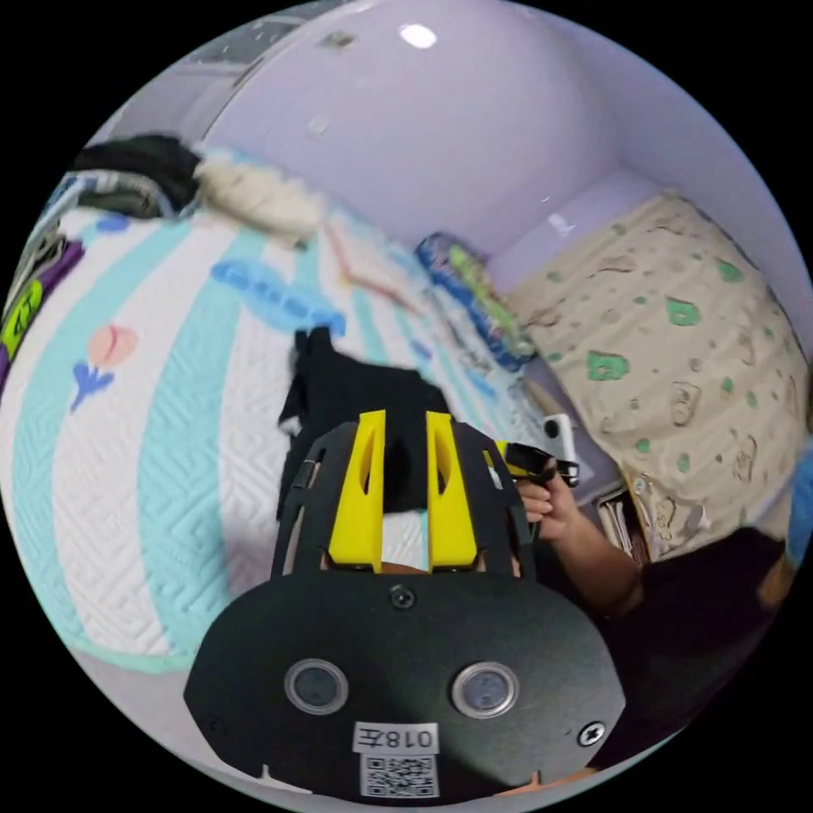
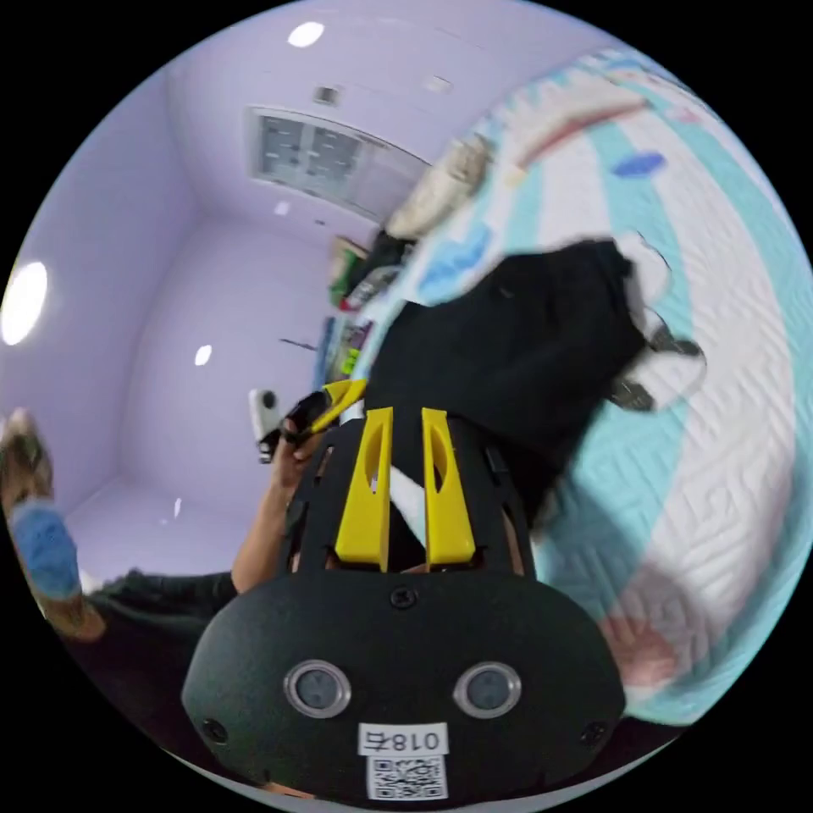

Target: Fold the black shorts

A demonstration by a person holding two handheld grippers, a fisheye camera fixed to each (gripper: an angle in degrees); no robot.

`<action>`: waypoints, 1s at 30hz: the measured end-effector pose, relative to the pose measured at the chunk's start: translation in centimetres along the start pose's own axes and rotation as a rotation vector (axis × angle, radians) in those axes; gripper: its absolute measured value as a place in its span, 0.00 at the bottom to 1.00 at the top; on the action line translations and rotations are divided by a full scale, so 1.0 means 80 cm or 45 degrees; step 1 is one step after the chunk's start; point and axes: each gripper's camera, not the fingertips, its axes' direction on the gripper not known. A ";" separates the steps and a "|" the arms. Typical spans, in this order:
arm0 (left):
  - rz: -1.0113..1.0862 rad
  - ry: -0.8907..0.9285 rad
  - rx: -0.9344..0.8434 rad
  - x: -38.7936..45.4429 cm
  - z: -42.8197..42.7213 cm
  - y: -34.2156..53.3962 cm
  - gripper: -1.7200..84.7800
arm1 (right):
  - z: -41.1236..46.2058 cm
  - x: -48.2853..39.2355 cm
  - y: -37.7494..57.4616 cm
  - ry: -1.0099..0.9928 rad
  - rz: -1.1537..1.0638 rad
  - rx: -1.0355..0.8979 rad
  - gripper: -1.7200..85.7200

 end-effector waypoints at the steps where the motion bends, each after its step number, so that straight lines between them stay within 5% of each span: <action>1: -0.135 -0.099 -0.145 -0.026 0.031 -0.002 0.08 | 0.016 0.026 -0.002 0.113 0.126 -0.063 0.03; 4: -0.432 0.168 -0.052 -0.099 0.022 0.034 0.10 | -0.008 0.078 0.015 0.062 0.307 0.062 0.04; 12: -0.632 0.256 0.432 -0.068 -0.086 0.199 0.12 | -0.053 0.108 0.087 -0.198 0.416 0.174 0.10; 30: -0.784 0.229 0.387 -0.049 -0.012 0.241 0.17 | 0.055 0.175 0.105 -0.361 0.687 0.308 0.15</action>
